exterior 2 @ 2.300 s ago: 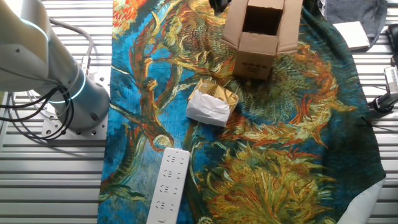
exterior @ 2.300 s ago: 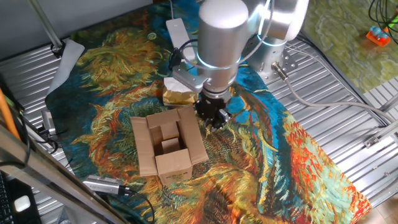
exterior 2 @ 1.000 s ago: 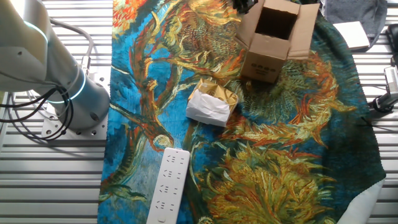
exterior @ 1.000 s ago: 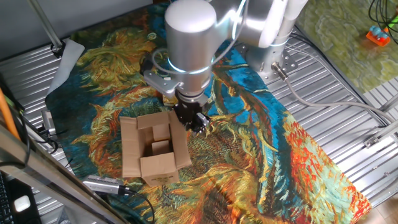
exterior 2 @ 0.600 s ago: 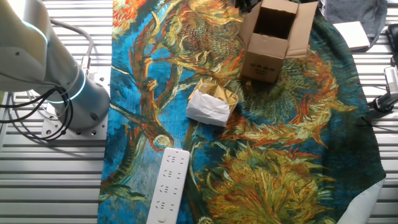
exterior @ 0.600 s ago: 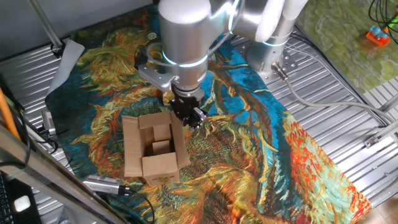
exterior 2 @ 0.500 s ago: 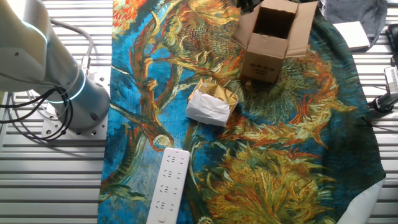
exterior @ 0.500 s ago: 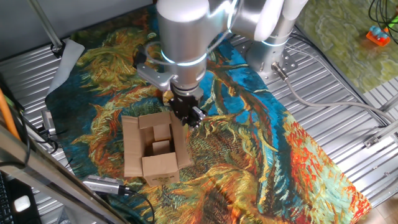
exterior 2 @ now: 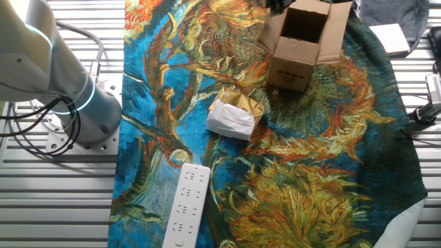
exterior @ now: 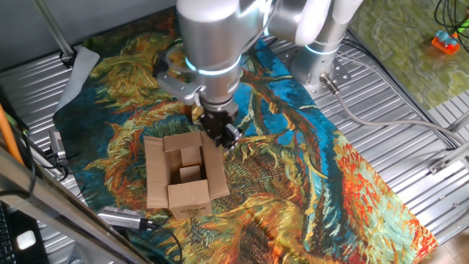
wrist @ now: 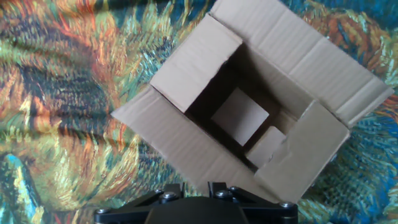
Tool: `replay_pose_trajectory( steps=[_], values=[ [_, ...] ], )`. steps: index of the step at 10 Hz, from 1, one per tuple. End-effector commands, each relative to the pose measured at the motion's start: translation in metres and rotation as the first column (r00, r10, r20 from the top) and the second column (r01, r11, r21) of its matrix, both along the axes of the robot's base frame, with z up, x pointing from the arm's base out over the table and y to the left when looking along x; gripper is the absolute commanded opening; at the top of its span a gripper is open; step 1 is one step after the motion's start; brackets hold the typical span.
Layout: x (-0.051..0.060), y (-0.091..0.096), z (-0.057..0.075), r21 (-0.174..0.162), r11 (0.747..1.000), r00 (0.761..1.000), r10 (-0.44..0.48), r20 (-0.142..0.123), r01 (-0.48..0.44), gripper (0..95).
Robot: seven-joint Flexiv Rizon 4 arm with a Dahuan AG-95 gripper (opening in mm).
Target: Cover the box
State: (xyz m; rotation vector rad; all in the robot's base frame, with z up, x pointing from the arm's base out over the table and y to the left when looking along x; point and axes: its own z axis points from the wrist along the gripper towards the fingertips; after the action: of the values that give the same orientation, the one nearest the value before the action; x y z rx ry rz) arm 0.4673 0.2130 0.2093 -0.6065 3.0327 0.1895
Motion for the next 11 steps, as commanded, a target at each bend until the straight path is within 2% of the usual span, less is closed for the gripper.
replay_pose_trajectory(
  steps=[1, 3, 7, 9, 11],
  values=[
    [-0.012, 0.003, -0.002, 0.008, 1.0, 1.0, -0.012, 0.003, 0.012, 19.0],
    [-0.019, 0.007, -0.01, 0.009, 1.0, 1.0, -0.022, 0.01, 0.022, 19.0],
    [-0.024, 0.02, -0.027, 0.008, 0.999, 0.999, -0.041, 0.026, 0.041, 19.0],
    [-0.022, 0.02, -0.034, 0.005, 0.999, 0.999, -0.038, 0.038, 0.038, 19.0],
    [-0.013, 0.017, -0.043, 0.005, 1.0, 0.998, -0.028, 0.052, 0.028, 19.0]
  ],
)
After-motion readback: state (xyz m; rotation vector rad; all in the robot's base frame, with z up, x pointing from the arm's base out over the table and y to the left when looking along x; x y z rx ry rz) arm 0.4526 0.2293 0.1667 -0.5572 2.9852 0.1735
